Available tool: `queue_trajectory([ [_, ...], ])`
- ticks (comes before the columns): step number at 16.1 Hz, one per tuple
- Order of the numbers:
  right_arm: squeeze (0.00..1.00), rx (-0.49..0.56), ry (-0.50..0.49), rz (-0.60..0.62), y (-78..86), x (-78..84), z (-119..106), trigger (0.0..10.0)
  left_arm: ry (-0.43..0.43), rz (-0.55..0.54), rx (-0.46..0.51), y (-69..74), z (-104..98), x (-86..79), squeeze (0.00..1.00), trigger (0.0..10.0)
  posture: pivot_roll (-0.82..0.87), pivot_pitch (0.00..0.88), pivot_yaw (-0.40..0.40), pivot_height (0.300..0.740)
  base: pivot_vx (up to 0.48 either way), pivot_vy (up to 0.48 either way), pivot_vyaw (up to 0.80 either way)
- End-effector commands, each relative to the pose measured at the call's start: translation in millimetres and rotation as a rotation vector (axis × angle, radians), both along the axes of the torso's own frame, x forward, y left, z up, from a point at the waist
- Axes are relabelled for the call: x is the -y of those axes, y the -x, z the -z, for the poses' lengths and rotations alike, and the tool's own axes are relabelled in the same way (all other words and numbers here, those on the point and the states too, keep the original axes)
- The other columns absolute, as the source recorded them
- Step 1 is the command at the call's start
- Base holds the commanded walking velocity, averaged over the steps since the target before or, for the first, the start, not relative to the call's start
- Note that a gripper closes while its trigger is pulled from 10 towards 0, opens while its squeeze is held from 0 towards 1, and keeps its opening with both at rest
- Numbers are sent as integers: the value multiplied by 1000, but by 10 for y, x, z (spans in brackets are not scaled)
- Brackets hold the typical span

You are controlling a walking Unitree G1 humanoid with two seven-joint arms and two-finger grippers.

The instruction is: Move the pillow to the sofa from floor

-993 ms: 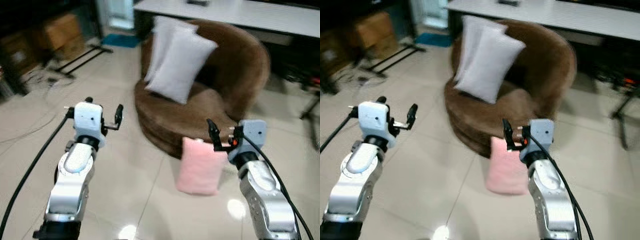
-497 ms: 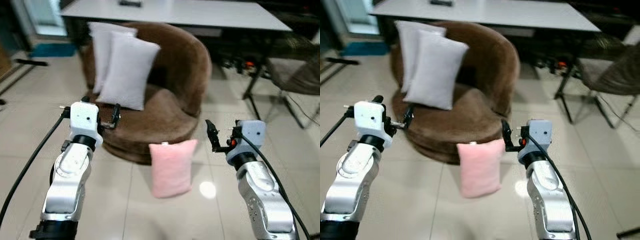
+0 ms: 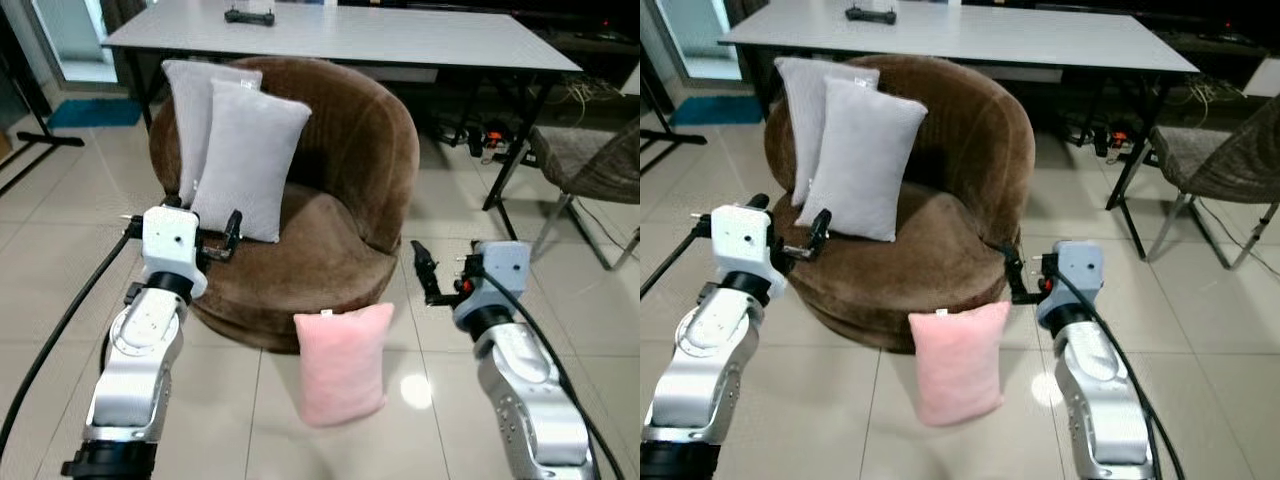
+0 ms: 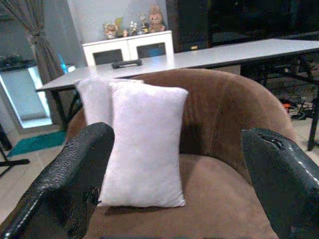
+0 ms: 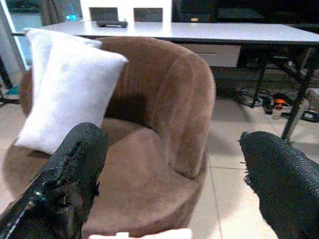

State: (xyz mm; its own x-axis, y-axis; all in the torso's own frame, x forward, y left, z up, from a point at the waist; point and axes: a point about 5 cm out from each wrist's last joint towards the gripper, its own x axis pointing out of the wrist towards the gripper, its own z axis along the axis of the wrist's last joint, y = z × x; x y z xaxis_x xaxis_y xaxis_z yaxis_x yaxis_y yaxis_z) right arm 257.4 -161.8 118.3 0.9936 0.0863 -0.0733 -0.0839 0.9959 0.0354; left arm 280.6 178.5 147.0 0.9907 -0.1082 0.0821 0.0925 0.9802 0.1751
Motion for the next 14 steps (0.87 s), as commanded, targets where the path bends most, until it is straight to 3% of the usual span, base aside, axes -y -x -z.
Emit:
queue_trajectory([
  [1,1000,8,10,20,-4,63,-23,10000,1,26,8,-9,-26,75,1000,10000,31,0,-7,740,364,0,0],
  [14,1000,8,30,-39,-48,-30,-13,10000,9,5,9,35,-13,44,973,10000,47,0,-30,740,335,0,0],
])
